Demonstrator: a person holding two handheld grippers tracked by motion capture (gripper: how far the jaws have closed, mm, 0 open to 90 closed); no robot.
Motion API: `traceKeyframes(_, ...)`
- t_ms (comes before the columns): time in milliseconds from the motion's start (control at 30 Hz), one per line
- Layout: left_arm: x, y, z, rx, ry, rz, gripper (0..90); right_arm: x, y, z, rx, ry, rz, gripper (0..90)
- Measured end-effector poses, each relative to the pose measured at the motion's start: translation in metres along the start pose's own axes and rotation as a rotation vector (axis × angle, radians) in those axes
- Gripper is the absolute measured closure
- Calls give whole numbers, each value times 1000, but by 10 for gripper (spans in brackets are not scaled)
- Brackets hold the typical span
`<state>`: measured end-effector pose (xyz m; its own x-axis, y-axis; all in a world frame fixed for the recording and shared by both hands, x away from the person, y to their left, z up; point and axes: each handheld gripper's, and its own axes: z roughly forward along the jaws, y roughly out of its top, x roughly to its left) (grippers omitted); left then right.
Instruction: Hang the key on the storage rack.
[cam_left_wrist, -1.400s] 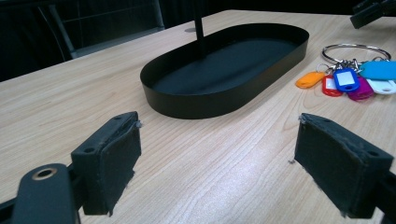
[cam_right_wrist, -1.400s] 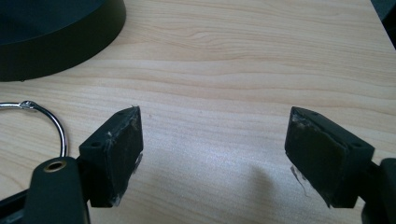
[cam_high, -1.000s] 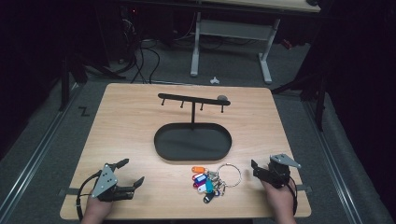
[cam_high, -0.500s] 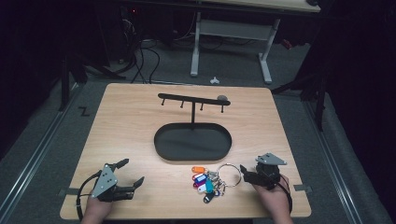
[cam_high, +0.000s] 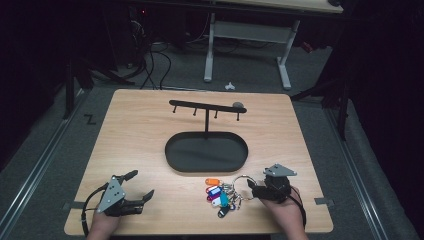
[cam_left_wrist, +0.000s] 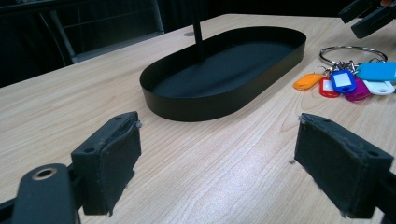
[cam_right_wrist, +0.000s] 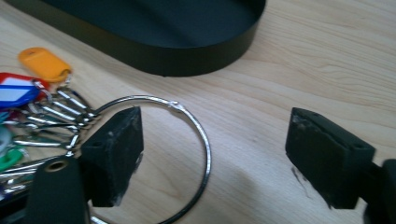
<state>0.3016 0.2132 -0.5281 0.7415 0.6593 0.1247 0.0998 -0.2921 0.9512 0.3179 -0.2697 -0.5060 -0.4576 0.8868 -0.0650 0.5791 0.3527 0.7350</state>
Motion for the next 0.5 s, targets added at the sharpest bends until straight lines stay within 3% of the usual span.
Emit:
traceKeyframes(200, 0, -1, -1, -15, -4, -1, 150, -2, 12, -2, 52, 31, -45, 310)
traceKeyframes(267, 1, -1, -2, -20, -6, -5, 150, -4, 17, -1, 95, 28, -84, 316)
traceKeyframes(500, 2, -1, -2, -27, -5, -19, 150, -11, 33, -2, 179, 54, -103, 334)
